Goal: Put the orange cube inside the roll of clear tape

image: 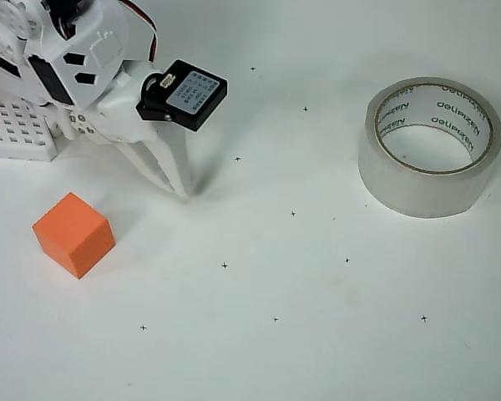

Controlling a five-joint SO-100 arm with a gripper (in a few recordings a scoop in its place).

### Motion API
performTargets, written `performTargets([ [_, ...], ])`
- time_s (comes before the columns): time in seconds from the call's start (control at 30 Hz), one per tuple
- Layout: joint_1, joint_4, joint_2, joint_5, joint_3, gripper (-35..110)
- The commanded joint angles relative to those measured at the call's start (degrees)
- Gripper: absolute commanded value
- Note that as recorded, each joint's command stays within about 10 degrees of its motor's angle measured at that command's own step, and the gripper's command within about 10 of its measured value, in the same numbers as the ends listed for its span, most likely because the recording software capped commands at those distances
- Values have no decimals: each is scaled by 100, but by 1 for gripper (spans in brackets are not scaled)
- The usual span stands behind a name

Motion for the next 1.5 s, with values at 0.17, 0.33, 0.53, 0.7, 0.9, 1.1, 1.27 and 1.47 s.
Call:
performTargets([
  [0.17,773,-1020,940,809,-554,0],
  [0.33,756,-1046,940,861,-554,0],
  [0.53,694,-949,940,817,-1090,3],
  [0.7,738,378,694,650,-1940,5],
  [0.9,747,1011,-360,413,-2837,9],
  [1.1,1081,1626,-554,0,-3733,15],
  [1.27,1415,1863,-1195,-457,-4104,23],
  [1.47,1881,1863,-2021,-1125,-4245,27],
])
